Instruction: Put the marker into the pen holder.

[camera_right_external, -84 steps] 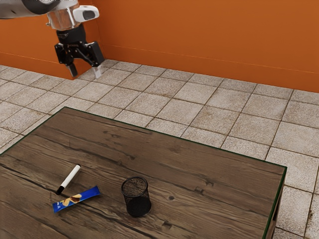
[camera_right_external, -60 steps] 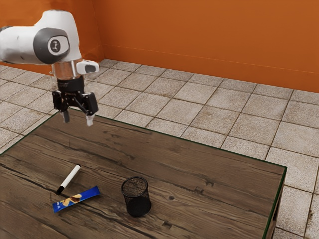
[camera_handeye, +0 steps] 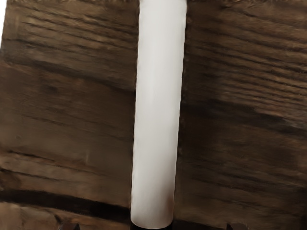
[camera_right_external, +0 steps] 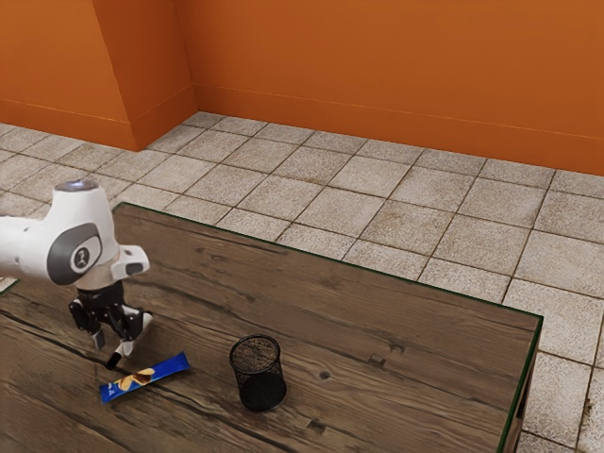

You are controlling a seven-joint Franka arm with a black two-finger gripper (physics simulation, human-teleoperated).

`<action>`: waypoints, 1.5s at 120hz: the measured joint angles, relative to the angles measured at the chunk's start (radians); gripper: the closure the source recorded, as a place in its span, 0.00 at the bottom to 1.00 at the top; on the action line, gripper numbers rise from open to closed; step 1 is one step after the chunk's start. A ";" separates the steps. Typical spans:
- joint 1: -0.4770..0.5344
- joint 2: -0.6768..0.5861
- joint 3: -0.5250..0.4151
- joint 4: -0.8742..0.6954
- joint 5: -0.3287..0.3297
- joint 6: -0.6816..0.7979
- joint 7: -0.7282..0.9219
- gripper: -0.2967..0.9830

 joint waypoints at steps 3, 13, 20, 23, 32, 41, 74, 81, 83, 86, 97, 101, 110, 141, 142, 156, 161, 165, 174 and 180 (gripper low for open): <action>0.005 0.003 0.000 -0.001 0.003 0.017 0.001 0.56; -0.001 0.012 0.000 -0.004 0.010 0.060 0.004 0.64; -0.022 0.016 -0.001 -0.005 0.012 0.081 0.005 0.67; -0.033 0.017 -0.001 -0.005 0.013 0.087 0.006 0.67; -0.056 0.015 0.000 -0.020 0.016 0.104 0.006 0.67; -0.057 0.008 0.000 -0.031 0.018 0.115 0.006 0.65; 0.001 0.008 -0.001 -0.042 0.016 0.129 0.015 0.65; 0.010 0.016 -0.001 -0.042 0.015 0.131 0.017 0.69; 0.011 0.017 -0.001 -0.042 0.014 0.132 0.017 0.70; 0.012 0.020 -0.001 -0.042 0.014 0.133 0.018 0.71; 0.013 0.028 -0.001 -0.042 0.014 0.135 0.019 0.75; 0.013 0.029 0.000 -0.042 0.016 0.136 0.019 0.77; 0.016 0.037 0.000 -0.039 0.017 0.138 0.016 0.78; 0.024 0.013 -0.004 -0.032 0.029 0.123 0.001 0.83; 0.024 0.004 -0.005 -0.032 0.030 0.121 0.001 0.83; -0.029 -0.206 -0.071 -0.031 0.025 0.039 -0.012 0.84; -0.088 -0.271 -0.141 -0.031 0.013 0.003 -0.020 0.84; -0.109 -0.307 -0.208 -0.031 -0.007 -0.024 -0.027 0.85; -0.124 -0.369 -0.357 -0.057 -0.072 -0.072 -0.044 0.85; -0.119 -0.416 -0.444 -0.088 -0.123 -0.096 -0.055 0.85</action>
